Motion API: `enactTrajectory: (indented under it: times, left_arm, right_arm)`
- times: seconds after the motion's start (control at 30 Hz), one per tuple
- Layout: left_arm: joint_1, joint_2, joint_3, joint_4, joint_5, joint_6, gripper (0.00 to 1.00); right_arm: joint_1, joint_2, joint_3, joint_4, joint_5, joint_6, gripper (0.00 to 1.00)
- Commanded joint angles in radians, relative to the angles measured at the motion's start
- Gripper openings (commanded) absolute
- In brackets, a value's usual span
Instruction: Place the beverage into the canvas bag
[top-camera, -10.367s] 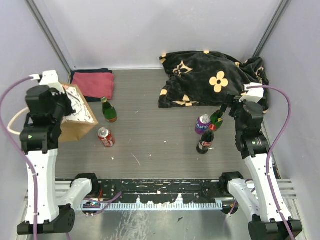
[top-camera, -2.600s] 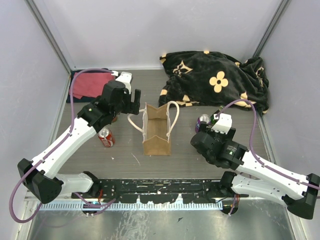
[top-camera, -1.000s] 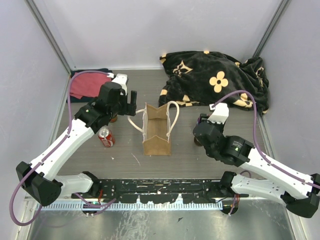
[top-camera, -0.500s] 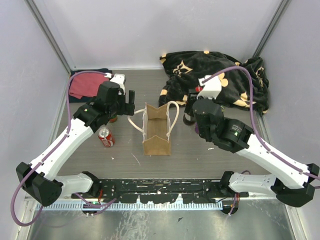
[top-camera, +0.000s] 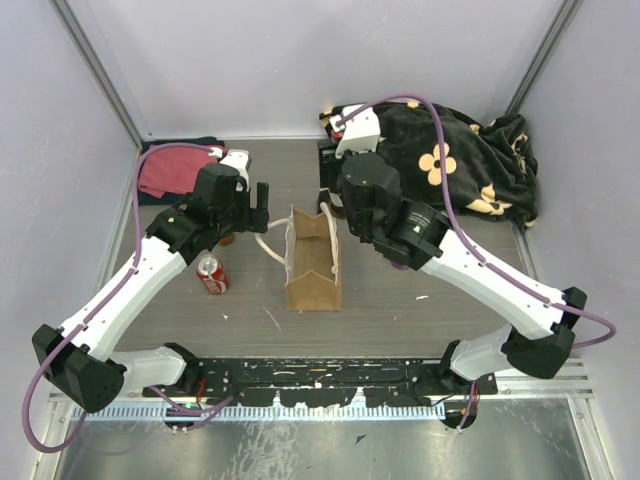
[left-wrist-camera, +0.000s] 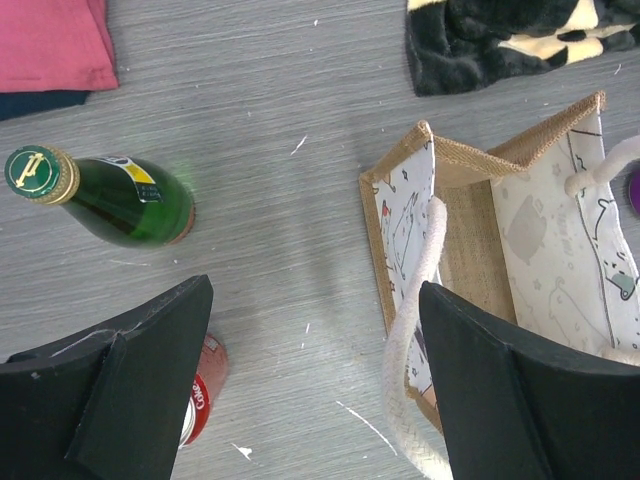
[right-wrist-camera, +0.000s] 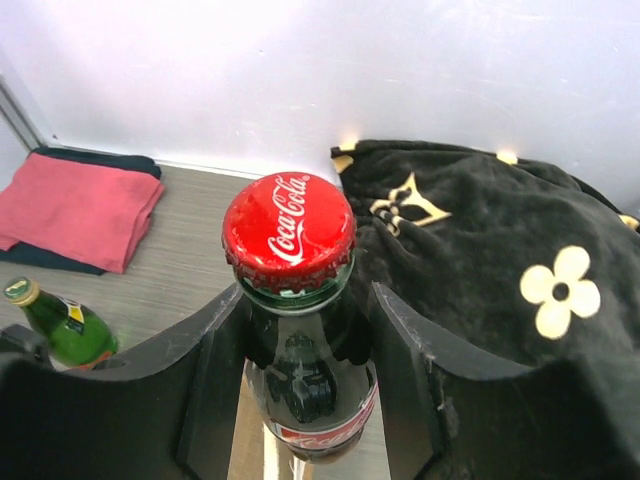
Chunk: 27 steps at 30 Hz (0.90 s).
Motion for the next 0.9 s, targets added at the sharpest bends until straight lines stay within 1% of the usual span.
enactTrajectory:
  times: [0.0,0.33,0.5,0.57,0.67,0.87]
  left_arm:
    - [0.005,-0.016,0.018,-0.007,0.014,-0.010,0.92]
    - [0.008,-0.024,-0.010,0.004,0.021,-0.020,0.92]
    - [0.011,-0.022,-0.014,0.006,0.024,-0.028,0.92]
    - [0.013,-0.022,-0.016,0.007,0.026,-0.032,0.91]
    - [0.016,-0.025,-0.018,0.007,0.027,-0.034,0.92]
    - [0.026,-0.035,-0.038,0.002,0.026,-0.031,0.92]
  right_arm:
    - [0.005,0.011,0.143,0.245,-0.051,-0.064,0.01]
    - [0.004,0.077,0.213,0.326,-0.105,-0.119,0.01]
    - [0.004,0.134,0.296,0.327,-0.146,-0.142,0.01]
    - [0.004,0.153,0.304,0.313,-0.155,-0.133,0.01]
    - [0.006,0.143,0.237,0.322,-0.158,-0.101,0.01]
    - [0.006,0.086,0.031,0.370,-0.148,-0.014,0.01]
